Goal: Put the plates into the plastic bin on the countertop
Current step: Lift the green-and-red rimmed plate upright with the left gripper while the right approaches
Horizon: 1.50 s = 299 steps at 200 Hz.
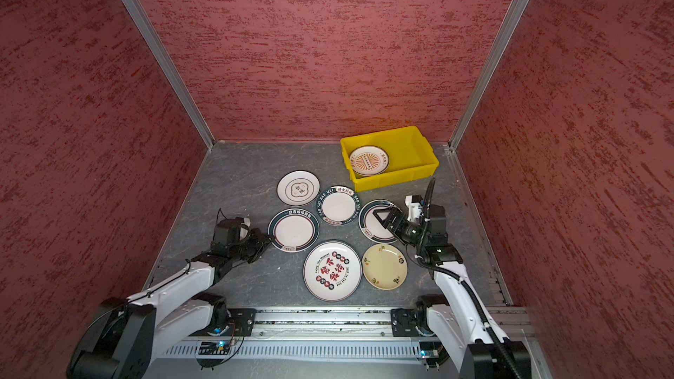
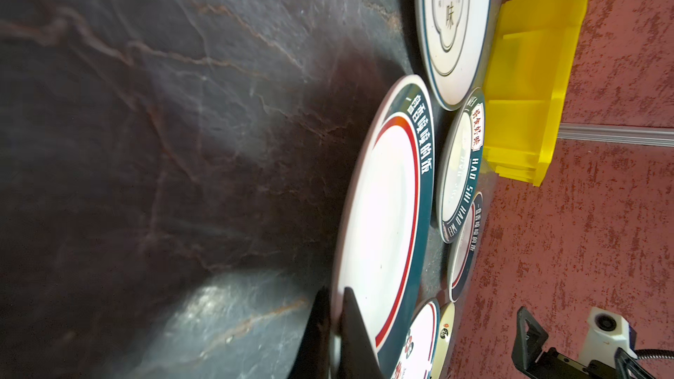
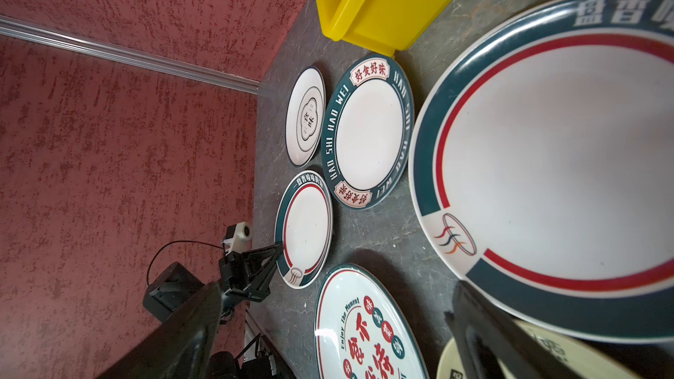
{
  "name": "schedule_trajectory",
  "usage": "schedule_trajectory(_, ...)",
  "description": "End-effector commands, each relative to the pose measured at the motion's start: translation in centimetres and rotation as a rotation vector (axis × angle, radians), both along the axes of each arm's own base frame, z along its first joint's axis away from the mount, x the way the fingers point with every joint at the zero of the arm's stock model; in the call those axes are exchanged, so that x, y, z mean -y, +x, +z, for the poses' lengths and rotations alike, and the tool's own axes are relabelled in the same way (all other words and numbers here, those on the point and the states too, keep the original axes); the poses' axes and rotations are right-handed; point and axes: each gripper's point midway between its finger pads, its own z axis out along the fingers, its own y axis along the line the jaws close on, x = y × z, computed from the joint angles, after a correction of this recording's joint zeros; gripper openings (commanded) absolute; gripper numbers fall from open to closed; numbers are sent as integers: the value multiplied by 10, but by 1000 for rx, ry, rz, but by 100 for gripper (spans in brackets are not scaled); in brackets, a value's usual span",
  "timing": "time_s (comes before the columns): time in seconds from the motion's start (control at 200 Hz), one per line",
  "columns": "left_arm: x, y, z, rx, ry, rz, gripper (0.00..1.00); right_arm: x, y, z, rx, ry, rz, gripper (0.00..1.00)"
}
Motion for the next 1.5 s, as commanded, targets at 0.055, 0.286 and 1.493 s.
schedule_trajectory(0.055,-6,-5,25,54,-24,52,0,4,0,14,71,-26,-18,99)
schedule_trajectory(0.286,-4,-9,51,112,-75,74,0,-12,-7,18,91,19,34,98)
schedule_trajectory(1.493,148,5,122,221,-177,-348,0,-81,-10,-3,8,94,202,43)
